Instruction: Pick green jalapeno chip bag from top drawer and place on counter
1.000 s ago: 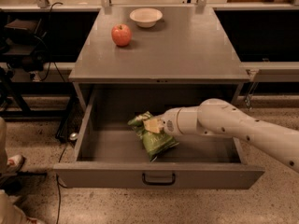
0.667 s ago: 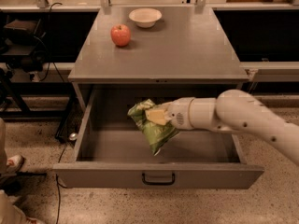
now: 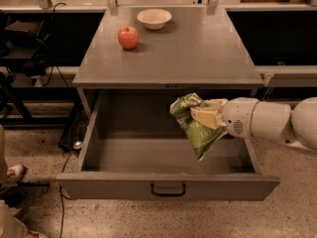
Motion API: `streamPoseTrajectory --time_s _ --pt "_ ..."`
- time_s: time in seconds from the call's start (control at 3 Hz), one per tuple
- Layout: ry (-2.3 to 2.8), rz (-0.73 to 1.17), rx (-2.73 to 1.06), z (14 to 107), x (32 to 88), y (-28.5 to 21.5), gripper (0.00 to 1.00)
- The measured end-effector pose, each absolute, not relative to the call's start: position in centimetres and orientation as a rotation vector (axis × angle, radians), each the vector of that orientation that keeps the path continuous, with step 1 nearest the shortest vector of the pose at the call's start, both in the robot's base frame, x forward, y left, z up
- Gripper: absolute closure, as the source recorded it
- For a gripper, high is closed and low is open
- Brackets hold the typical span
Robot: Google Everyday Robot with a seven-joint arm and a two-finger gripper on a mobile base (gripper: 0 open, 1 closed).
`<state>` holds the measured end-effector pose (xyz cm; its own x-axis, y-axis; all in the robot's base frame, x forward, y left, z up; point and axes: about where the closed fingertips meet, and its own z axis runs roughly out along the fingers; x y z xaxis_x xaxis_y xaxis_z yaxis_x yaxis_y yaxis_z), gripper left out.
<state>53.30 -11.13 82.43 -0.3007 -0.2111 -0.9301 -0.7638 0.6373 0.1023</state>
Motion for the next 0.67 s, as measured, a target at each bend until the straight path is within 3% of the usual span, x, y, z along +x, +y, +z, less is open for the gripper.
streamPoseTrajectory --time_s 0.67 --pt "1.763 0.601 -0.722 84.2 55.5 -12.6 1.0"
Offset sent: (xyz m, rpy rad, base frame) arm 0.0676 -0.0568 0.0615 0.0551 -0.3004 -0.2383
